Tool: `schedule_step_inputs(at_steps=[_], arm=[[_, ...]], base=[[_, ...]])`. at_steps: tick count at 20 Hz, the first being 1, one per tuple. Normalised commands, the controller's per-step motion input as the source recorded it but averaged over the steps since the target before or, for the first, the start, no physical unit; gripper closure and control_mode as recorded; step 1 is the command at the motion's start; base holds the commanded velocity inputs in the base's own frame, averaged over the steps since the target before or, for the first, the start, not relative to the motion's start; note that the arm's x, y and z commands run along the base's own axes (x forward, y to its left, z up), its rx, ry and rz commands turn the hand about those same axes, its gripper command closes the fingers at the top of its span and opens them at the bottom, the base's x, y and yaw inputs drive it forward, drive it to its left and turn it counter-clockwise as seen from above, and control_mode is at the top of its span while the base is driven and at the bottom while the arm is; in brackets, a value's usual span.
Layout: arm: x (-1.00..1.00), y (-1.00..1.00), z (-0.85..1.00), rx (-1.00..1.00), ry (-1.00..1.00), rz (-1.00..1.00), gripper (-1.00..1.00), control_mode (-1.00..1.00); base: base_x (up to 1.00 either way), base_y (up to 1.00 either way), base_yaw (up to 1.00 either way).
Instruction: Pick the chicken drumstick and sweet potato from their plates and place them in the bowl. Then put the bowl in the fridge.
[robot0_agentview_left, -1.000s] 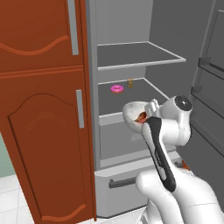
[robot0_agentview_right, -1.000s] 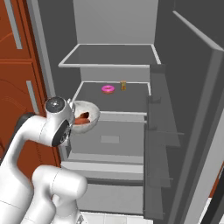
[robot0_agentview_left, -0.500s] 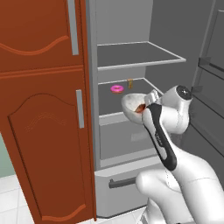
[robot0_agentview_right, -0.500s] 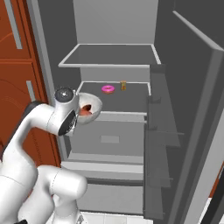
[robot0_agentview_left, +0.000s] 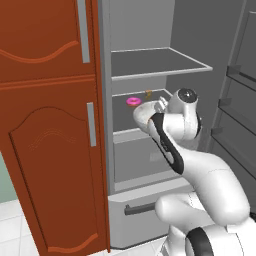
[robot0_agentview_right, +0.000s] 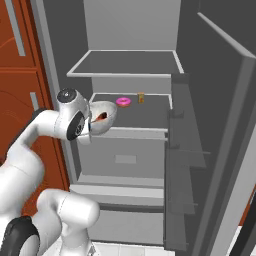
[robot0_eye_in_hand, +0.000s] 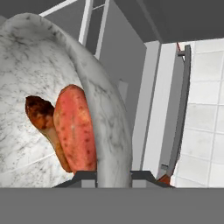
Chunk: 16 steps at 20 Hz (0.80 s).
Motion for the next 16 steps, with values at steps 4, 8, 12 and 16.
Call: schedule_step_inputs(at_steps=[4,8,12,16], arm=[[0.55,0.11,-0.01,-0.2,0.0,0.0,1.0,-1.0],[0.49,0.01,0.0,-0.05,0.0,0.02,1.0,-1.0],[0.4,-0.01,0.0,0.0,0.0,0.02,1.0,-1.0],[0.3,-0.07,-0.04,0.02,0.0,0.03,1.0,-1.0]], base=[[0.0,0.0,0.0],[0.0,0.0,0.0],[0.0,0.0,0.0],[0.0,0.0,0.0]])
